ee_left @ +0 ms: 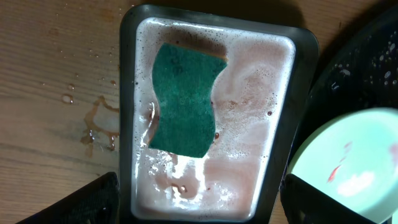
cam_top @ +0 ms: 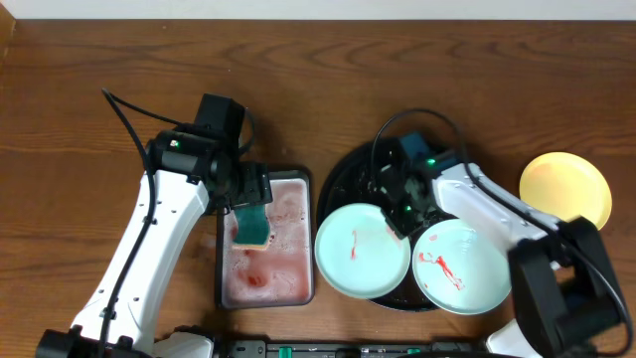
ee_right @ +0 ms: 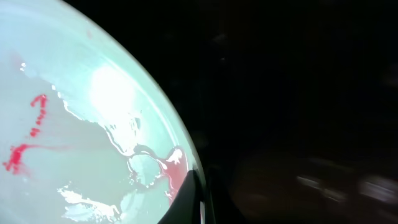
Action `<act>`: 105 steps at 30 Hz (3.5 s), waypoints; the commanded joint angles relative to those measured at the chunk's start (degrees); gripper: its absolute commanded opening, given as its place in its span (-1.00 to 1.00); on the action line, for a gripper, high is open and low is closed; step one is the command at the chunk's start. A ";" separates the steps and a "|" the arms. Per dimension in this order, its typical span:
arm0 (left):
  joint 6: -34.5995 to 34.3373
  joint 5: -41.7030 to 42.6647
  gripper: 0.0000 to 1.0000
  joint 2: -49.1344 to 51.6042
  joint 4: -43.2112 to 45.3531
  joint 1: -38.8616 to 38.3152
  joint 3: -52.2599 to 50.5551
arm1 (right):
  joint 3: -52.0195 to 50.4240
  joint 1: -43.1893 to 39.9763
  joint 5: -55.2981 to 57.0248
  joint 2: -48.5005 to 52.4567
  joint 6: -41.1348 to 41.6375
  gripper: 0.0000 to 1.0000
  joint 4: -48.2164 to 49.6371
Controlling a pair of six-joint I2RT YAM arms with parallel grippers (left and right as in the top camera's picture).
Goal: Clean dirty plates on tray and stack at the side
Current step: 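Grasp the left pale green plate rim with the right gripper, then drag the pale green plate to the back of the black tray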
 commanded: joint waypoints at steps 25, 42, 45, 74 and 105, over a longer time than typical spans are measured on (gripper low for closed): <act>0.57 -0.50 0.66 -0.04 -0.11 0.09 0.09 | 3.28 -7.19 6.60 -7.28 11.93 -0.37 9.84; 0.55 -0.50 0.66 -0.04 0.31 0.09 0.09 | 2.97 12.87 -2.43 -2.12 16.85 -0.36 4.28; 0.55 -0.50 0.66 -0.04 0.31 0.09 0.07 | 2.97 13.44 -2.54 -0.85 19.28 -0.25 5.35; 0.55 -0.50 0.66 -0.04 0.33 0.09 0.09 | 2.97 16.74 19.17 -3.06 -13.31 -0.98 7.02; 0.52 -0.48 0.66 -0.04 0.31 0.09 0.09 | 0.00 15.54 2.23 -5.60 94.51 0.28 2.12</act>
